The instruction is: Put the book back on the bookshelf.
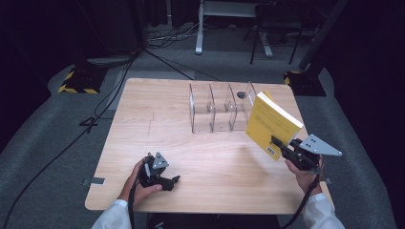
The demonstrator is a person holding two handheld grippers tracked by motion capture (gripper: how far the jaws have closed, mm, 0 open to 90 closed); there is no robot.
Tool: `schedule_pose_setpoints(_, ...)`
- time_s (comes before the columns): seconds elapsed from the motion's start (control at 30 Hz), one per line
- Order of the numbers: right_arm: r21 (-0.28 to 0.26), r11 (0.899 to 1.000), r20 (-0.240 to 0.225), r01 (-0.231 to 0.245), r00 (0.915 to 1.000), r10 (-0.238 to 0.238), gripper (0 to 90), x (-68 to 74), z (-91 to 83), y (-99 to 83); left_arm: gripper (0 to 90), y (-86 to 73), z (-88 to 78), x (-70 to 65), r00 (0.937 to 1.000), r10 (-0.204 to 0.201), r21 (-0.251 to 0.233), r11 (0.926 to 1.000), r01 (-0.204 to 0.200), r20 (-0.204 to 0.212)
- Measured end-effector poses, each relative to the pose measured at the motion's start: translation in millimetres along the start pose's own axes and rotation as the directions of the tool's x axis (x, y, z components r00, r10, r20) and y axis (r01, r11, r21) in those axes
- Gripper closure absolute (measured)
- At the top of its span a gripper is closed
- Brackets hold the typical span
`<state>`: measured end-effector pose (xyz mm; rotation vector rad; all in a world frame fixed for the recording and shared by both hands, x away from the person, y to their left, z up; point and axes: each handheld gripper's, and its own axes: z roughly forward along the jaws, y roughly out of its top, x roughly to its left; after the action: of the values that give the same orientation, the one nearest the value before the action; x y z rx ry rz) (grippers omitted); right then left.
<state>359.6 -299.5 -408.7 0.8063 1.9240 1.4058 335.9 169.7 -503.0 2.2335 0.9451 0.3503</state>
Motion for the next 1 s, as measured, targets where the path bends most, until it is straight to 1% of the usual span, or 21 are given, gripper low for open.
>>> schedule_pose_setpoints(0.1,-0.004,1.0,0.024,-0.004,0.9997,0.004,76.8,-2.0,6.9,8.5,14.9,-1.4,0.4,-1.5,0.9999,-0.015,-0.011,0.9998,0.015,-0.002)
schedule_pose_setpoints(0.23,-0.007,1.0,0.046,-0.012,0.9989,0.012,76.8,-5.5,15.1,19.1,14.9,-1.4,0.4,-1.6,0.9999,-0.015,-0.01,0.9998,0.014,-0.003)
schedule_pose_setpoints(0.3,-0.008,1.0,0.057,-0.004,0.9983,0.004,76.8,-6.3,20.6,24.8,14.9,-1.5,0.5,-1.8,0.9999,-0.015,-0.011,0.9998,0.015,-0.005)
schedule_pose_setpoints(0.37,-0.007,1.0,0.068,0.002,0.9977,-0.001,76.8,-6.8,25.6,29.7,15.1,-1.4,0.4,-1.6,0.9999,-0.007,-0.011,0.9999,0.007,-0.009)
schedule_pose_setpoints(0.43,-0.008,1.0,0.075,-0.002,0.9972,0.002,76.8,-7.1,30.4,33.3,15.1,-1.4,0.4,-1.7,0.9999,-0.008,-0.011,0.9999,0.008,-0.009)
schedule_pose_setpoints(0.47,-0.009,1.0,0.083,0.001,0.9965,0.0,76.8,-7.2,34.4,35.7,15.1,-1.3,0.8,-2.3,0.9999,-0.015,-0.013,0.9998,0.015,-0.008)
schedule_pose_setpoints(0.57,-0.001,1.0,0.098,0.002,0.9952,-0.002,76.8,-7.5,43.6,40.9,14.8,-1.0,1.5,-2.9,0.9997,-0.019,-0.015,0.9997,0.019,-0.016)
schedule_pose_setpoints(0.7,-0.003,1.0,0.113,-0.012,0.9935,0.012,76.8,-9.0,56.8,47.4,14.6,-0.6,1.3,-2.8,0.9997,-0.021,-0.011,0.9997,0.021,-0.012)
schedule_pose_setpoints(0.73,-0.003,1.0,0.113,-0.012,0.9935,0.012,76.8,-9.0,56.8,47.4,14.6,-0.6,1.3,-2.8,0.9997,-0.021,-0.011,0.9997,0.021,-0.012)
schedule_pose_setpoints(0.77,-0.007,1.0,0.12,-0.017,0.9926,0.017,76.8,-10.2,63.7,50.1,14.6,-0.6,1.3,-2.8,0.9997,-0.02,-0.011,0.9997,0.02,-0.012)
schedule_pose_setpoints(0.8,-0.007,1.0,0.12,-0.017,0.9926,0.017,76.8,-10.2,63.7,50.1,14.6,-0.6,1.3,-2.8,0.9997,-0.02,-0.011,0.9997,0.02,-0.012)
schedule_pose_setpoints(0.9,0.001,1.0,0.14,-0.025,0.9899,0.024,76.8,-11.5,76.8,53.9,14.6,-0.5,1.5,-2.9,0.9997,-0.019,-0.012,0.9997,0.019,-0.012)
schedule_pose_setpoints(1.0,0.01,0.999,0.149,-0.031,0.9885,0.029,76.8,-12.5,87.3,54.8,14.5,0.0,1.8,-2.6,0.9998,-0.015,-0.011,0.9998,0.015,-0.01)
